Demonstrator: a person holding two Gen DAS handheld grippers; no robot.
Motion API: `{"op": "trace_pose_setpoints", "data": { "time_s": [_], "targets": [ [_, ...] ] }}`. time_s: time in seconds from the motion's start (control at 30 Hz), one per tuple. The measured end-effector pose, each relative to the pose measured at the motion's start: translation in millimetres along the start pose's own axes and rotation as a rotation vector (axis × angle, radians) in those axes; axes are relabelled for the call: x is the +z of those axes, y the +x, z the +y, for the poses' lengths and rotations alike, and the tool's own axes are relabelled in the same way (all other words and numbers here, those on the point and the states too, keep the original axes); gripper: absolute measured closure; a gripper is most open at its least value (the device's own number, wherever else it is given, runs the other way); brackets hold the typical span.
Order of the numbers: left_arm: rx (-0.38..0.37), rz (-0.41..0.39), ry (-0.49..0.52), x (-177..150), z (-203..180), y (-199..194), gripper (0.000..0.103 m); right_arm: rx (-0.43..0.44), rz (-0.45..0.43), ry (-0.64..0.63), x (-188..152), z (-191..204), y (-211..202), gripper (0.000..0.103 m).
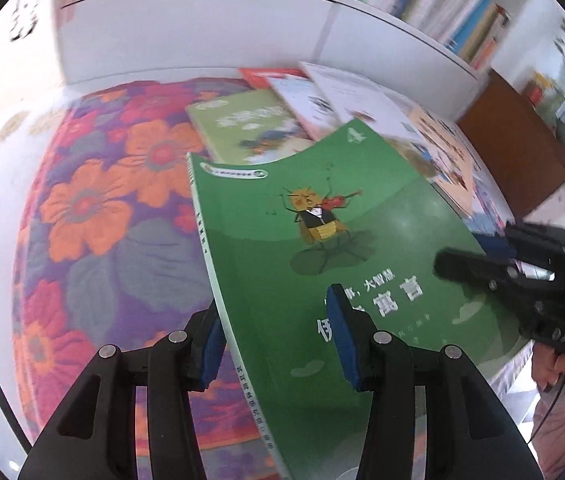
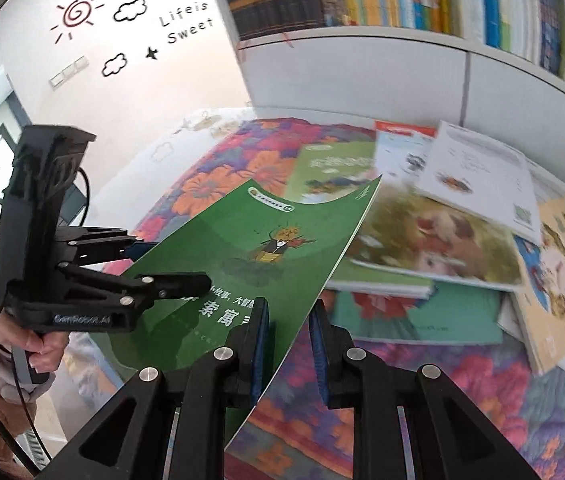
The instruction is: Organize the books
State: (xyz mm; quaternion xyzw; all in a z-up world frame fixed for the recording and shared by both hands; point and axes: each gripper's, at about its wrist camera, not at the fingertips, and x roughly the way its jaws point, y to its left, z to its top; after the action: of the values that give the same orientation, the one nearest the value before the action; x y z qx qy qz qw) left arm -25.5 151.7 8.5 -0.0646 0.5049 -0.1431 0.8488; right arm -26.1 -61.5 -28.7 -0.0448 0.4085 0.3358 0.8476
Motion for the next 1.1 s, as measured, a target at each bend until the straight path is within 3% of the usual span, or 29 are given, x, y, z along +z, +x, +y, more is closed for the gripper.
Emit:
{"op": "trace_pose_setpoints", "data": {
  "time_s": [0.3,0.5,0.8,1.1],
  "targets": [
    [0.082,-0.075,-0.081,5,83,-36,0.06,0.108,-0.022,-0.049,38,66,44,0.083],
    [0.127,-0.029,-0.106,-3,129,-24,0.06,0.14,-0.006,-0.052,49,98,88,0.083],
    [0.136,0.026,-0.155,-17,169,2,0.06,0.171,0.071,-0.002,47,110,152,0.083],
    [0.162,0.032,-0.206,-19,190,6,0.06,0.187,0.119,0.064,44,100,181,0.083]
  ]
}}
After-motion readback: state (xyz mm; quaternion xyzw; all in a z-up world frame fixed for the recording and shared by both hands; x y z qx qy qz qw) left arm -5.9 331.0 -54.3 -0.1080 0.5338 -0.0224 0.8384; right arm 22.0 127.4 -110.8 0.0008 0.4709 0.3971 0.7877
